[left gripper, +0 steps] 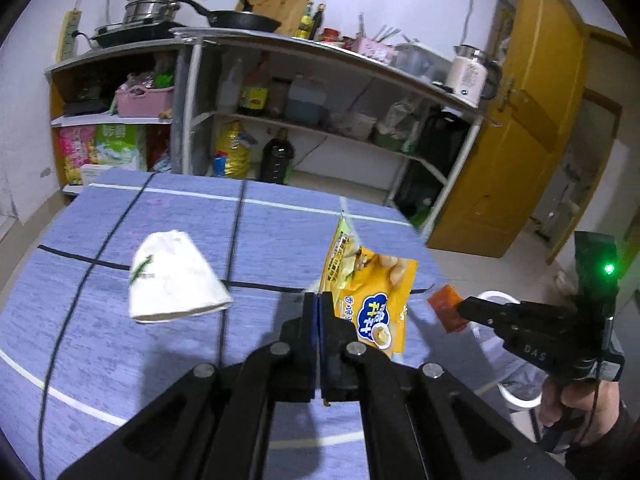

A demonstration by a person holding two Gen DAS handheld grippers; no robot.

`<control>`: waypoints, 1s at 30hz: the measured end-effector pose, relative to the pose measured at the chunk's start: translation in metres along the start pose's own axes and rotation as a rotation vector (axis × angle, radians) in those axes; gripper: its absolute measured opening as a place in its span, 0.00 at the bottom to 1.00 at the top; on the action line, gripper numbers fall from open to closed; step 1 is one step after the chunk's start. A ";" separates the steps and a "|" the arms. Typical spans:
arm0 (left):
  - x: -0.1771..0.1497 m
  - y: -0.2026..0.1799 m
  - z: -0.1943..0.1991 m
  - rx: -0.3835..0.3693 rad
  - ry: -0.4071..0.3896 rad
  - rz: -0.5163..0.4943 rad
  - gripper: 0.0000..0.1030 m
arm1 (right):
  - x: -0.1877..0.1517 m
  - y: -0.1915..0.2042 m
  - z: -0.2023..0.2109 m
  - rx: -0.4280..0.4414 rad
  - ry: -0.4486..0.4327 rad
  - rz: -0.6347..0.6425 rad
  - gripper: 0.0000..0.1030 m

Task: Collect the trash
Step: 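Carry the chip bag and orange packet over the bin and release them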

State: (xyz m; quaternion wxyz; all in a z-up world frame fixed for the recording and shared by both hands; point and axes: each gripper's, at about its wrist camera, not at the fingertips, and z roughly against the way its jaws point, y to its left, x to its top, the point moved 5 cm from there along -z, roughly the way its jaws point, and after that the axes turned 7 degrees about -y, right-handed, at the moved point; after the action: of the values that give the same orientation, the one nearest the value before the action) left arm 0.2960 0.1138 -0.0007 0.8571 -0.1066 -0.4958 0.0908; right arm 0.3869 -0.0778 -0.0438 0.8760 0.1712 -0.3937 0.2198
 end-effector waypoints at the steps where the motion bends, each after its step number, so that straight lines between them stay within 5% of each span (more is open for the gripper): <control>1: -0.001 -0.006 0.001 -0.013 -0.002 -0.003 0.00 | -0.002 -0.003 0.008 -0.006 -0.006 -0.001 0.04; 15: -0.027 -0.122 -0.029 -0.173 0.083 -0.081 0.00 | -0.040 -0.094 0.089 -0.125 -0.057 -0.120 0.04; 30: -0.068 -0.239 -0.082 -0.291 0.198 -0.149 0.01 | -0.079 -0.178 0.129 -0.204 -0.053 -0.245 0.04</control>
State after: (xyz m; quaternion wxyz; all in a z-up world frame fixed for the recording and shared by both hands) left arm 0.3454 -0.1412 -0.0320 0.8817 -0.2006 -0.4234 -0.0566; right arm 0.3534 -0.3088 -0.0454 0.8982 0.1340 -0.4134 0.0658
